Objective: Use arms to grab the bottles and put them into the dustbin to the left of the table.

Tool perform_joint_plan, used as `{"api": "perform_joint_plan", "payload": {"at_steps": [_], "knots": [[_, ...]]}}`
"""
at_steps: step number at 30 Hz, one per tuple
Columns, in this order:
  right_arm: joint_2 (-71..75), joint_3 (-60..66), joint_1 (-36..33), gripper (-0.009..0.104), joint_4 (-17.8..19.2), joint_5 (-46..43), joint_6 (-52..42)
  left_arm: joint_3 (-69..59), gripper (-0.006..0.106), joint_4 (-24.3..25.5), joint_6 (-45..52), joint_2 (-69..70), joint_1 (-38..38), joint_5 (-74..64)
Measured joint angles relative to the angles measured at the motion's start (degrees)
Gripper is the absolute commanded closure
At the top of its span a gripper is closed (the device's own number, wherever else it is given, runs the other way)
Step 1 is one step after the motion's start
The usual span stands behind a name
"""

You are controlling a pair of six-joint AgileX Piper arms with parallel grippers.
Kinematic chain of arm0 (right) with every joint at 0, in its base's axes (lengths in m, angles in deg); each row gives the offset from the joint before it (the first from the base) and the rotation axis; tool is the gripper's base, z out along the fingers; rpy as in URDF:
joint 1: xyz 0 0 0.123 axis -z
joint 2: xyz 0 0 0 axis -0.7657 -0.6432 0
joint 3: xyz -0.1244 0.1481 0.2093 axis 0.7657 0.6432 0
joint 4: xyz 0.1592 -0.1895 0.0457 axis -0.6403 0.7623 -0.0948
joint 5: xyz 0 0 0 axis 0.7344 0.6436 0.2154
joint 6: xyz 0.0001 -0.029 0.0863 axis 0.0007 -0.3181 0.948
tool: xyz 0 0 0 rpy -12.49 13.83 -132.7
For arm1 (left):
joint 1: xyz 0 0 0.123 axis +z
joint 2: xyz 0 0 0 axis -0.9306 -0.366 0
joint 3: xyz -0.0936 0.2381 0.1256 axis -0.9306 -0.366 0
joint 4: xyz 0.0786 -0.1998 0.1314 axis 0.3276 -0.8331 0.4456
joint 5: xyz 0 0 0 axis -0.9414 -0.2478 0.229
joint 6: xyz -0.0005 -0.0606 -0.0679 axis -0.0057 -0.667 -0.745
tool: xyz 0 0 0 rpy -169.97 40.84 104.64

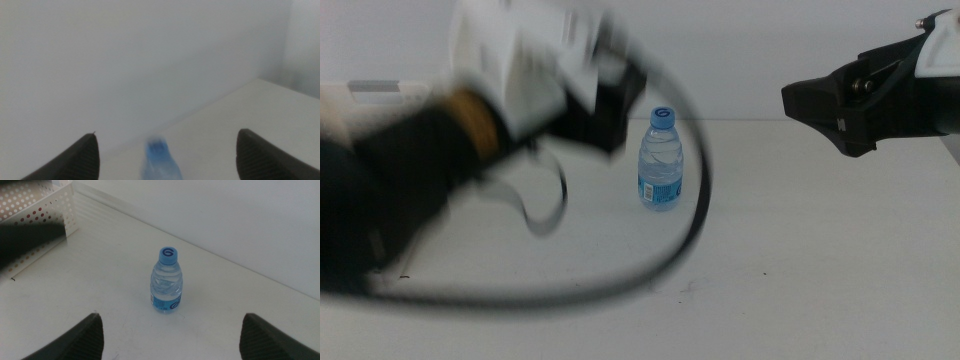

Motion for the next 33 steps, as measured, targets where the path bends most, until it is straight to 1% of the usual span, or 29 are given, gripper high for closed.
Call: {"api": "perform_joint_plan", "payload": {"at_steps": [3, 5, 8, 11, 14, 19, 24, 33], "knots": [[0.0, 0.0, 0.0, 0.004, 0.0, 0.0, 0.0, -13.3, 0.007, -1.4, -5.1, -2.8, 1.0, 14.7], [0.0, 0.0, 0.0, 0.004, 0.0, 0.0, 0.0, -18.1, 0.007, -3.3, -5.7, -5.1, 1.5, 20.3], [0.0, 0.0, 0.0, 0.004, 0.0, 0.0, 0.0, -20.8, 0.007, -4.3, -5.2, -8.7, 1.9, 25.3], [0.0, 0.0, 0.0, 0.004, 0.0, 0.0, 0.0, -20.5, 0.007, -4.5, -5.3, -12.7, 2.0, 28.6], [0.0, 0.0, 0.0, 0.004, 0.0, 0.0, 0.0, -18.0, 0.007, -4.5, -5.6, -17.8, 2.1, 31.4], [0.0, 0.0, 0.0, 0.004, 0.0, 0.0, 0.0, -10.3, 0.007, -4.3, -6.0, -29.1, 2.1, 34.9], [0.0, 0.0, 0.0, 0.004, 0.0, 0.0, 0.0, -1.2, 0.007, -4.3, -6.0, -38.6, 2.1, 35.3], [0.0, 0.0, 0.0, 0.004, 0.0, 0.0, 0.0, 10.9, 0.007, -4.2, -6.2, -50.8, 2.1, 34.9]]}}
